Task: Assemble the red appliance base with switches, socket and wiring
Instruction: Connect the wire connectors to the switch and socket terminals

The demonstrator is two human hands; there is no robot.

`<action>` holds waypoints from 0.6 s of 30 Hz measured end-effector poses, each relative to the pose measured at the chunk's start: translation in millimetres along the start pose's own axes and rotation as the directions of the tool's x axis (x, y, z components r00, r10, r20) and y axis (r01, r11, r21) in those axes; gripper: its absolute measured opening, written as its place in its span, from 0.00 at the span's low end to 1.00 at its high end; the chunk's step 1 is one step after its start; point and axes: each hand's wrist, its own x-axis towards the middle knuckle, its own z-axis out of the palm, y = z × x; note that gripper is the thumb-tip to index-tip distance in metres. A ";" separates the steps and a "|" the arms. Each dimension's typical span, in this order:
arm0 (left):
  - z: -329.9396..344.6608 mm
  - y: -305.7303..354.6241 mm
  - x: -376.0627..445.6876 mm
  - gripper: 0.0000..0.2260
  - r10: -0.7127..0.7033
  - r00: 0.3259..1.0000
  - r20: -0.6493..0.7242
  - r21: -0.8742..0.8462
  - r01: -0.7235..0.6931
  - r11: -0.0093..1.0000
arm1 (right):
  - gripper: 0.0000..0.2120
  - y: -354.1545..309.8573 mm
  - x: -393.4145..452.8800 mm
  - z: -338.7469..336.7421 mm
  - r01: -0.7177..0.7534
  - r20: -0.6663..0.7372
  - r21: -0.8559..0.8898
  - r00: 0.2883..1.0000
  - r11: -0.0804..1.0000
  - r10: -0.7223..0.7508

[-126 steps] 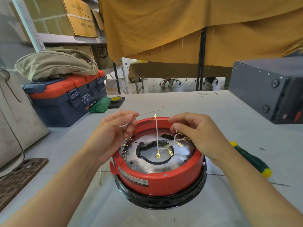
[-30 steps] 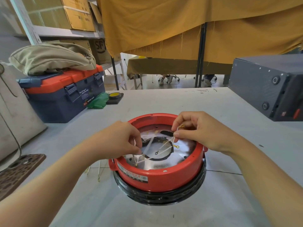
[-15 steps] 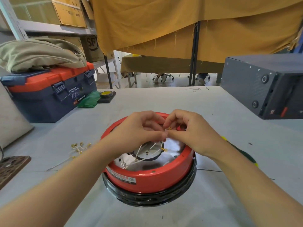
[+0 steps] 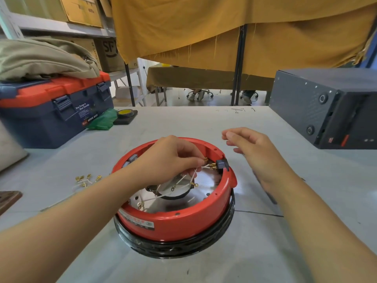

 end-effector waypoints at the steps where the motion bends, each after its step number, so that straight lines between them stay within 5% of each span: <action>1: 0.9 1.5 2.2 0.04 0.008 1.000 0.012 0.028 -0.008 1.000 | 0.09 3.1 0.3 2.5 -0.046 0.000 -0.004 0.999 0.999 0.046; 5: 8.4 2.5 4.6 0.02 0.014 1.000 0.011 0.062 -0.015 0.998 | 0.21 12.2 -3.1 17.9 -0.191 0.078 -0.031 0.978 0.981 0.193; 10: 11.7 -0.4 2.1 0.04 0.061 0.998 -0.021 0.154 -0.057 0.986 | 0.11 18.1 -5.6 29.9 -0.247 0.094 0.027 0.965 0.968 0.244; 18: 19.8 0.9 4.4 0.04 0.180 0.983 -0.016 0.312 -0.166 0.935 | 0.11 24.0 -3.5 29.4 -0.221 0.085 0.004 0.972 0.975 0.220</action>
